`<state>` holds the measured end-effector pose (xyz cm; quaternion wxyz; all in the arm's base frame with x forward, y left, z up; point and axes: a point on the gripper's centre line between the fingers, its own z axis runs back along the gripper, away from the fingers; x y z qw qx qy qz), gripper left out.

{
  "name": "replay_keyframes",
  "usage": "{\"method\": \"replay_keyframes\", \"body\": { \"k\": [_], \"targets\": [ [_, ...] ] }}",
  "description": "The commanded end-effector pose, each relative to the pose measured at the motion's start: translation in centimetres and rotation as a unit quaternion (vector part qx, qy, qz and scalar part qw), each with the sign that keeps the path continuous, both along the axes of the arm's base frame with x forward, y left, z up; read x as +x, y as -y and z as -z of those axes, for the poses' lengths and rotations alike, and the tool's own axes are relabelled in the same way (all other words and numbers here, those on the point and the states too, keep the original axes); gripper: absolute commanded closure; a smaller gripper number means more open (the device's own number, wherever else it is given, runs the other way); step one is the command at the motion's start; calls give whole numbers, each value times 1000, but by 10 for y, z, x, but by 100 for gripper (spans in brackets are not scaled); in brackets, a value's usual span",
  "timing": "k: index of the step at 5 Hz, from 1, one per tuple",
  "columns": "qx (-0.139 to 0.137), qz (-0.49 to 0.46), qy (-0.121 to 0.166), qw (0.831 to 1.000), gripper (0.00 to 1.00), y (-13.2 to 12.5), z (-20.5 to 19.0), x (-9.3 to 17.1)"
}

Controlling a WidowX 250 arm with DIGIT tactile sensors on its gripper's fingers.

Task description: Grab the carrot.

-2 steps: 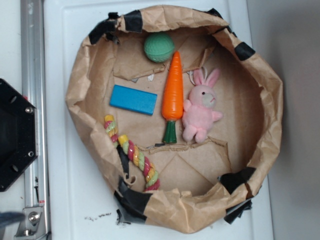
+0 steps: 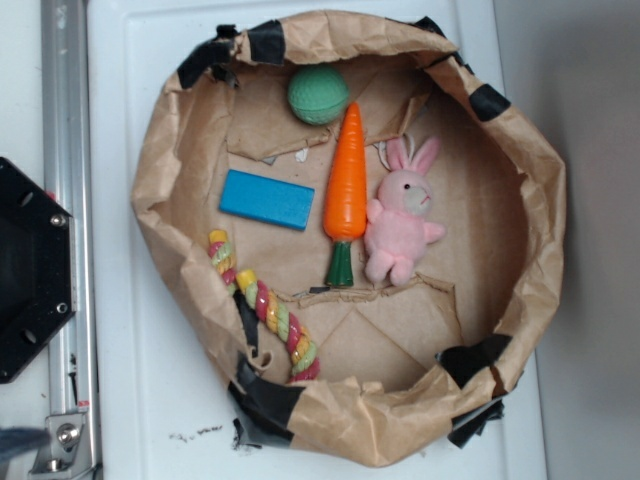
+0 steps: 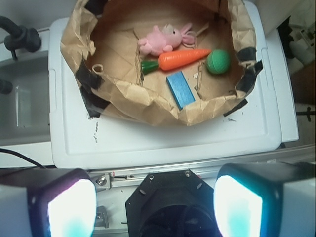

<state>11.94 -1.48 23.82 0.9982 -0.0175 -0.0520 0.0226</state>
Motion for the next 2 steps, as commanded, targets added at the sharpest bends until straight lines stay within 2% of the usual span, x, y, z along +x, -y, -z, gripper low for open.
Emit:
{"method": "replay_keyframes", "body": {
  "k": [1, 2],
  "targets": [
    [-21, -95, 10, 995, 0, -44, 67, 93],
    [-24, -122, 56, 991, 0, -54, 96, 125]
  ]
}}
